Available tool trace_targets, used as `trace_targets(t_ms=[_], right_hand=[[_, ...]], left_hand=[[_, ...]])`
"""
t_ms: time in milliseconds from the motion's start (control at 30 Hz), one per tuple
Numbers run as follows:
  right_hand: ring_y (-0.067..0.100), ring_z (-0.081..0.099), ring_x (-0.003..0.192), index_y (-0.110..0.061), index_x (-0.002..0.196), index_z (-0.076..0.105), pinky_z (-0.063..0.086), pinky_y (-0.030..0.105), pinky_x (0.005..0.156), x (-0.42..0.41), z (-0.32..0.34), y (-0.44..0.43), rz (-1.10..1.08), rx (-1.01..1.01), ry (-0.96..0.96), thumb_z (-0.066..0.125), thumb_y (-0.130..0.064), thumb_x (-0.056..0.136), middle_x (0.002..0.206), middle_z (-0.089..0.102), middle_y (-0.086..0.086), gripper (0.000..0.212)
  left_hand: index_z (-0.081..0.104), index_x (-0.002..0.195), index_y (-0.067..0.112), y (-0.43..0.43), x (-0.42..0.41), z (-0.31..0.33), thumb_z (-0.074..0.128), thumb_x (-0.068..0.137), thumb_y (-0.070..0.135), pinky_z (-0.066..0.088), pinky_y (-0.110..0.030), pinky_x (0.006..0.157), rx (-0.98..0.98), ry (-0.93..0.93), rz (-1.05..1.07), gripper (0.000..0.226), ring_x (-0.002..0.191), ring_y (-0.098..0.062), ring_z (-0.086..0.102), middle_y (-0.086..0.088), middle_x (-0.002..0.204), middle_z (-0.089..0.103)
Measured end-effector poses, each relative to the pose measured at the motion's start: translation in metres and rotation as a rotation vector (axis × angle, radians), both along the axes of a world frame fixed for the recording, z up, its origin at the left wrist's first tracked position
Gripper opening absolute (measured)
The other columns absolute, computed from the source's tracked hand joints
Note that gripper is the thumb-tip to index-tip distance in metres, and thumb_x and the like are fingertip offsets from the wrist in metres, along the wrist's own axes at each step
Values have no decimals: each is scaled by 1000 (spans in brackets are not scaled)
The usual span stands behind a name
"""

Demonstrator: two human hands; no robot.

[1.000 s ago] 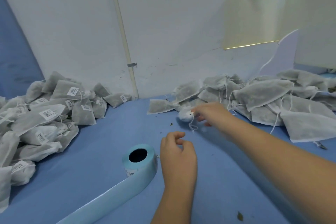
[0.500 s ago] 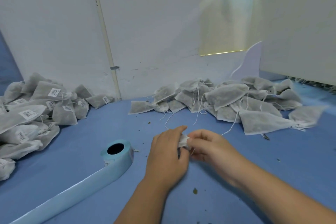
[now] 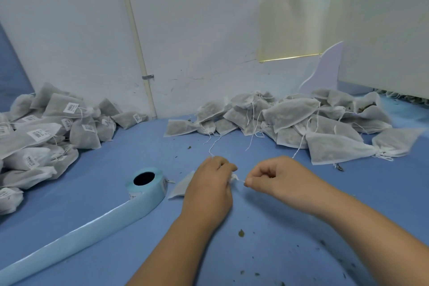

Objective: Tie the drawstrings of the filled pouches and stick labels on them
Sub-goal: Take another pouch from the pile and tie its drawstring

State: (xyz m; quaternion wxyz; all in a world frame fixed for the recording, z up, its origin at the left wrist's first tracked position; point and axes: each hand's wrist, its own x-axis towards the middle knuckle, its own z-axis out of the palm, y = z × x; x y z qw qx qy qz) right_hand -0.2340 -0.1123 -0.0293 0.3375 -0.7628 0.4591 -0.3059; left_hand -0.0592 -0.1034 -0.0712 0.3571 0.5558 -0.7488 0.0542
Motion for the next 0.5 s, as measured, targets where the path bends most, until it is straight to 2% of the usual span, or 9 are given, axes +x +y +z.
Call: trace_targets(t_ms=[67,100,200,300,400,500], right_hand=[[0,36,44,-22,70,69,30,11,46,-5,2,0,18,-8,-4,68,-26,86,45,42,-18,16],[1,35,42,-23,69,69,28,10,44,-6,2,-1,5,-28,-7,68,-24,86,43,41,-17,17],[2,36,40,-23,68,68,28,11,42,-10,3,-7,-94,-115,-27,67,-24,86,41,42,-16,18],[4,35,40,-24,68,65,30,14,44,-14,0,-13,-165,-184,-80,67,-22,88,39,39,-14,20],[6,30,38,-23,69,66,27,14,42,-16,-3,-15,-184,-190,-171,66,-21,88,37,33,-12,19],[6,31,39,-24,69,67,28,13,44,-15,-4,-15,-191,-210,-233,67,-21,88,38,35,-12,19]], left_hand=[[70,107,2,0,-4,-2,42,75,-13,37,-31,107,-15,-22,-87,46,109,-28,63,-11,107,69],[70,109,5,1,-6,-1,42,77,-13,35,-25,106,23,-5,-128,46,113,-24,61,-7,109,70],[72,104,16,6,-14,1,47,85,-1,40,-14,84,207,134,-214,35,100,-4,60,8,102,71],[72,84,26,11,-24,9,47,77,21,40,-7,67,350,461,-238,27,75,8,59,17,81,71],[70,68,26,14,-30,17,49,73,28,37,-9,56,420,649,-239,22,56,5,53,10,70,70],[70,64,26,14,-31,29,53,76,31,39,-15,52,492,749,-292,21,56,-9,52,3,66,69]])
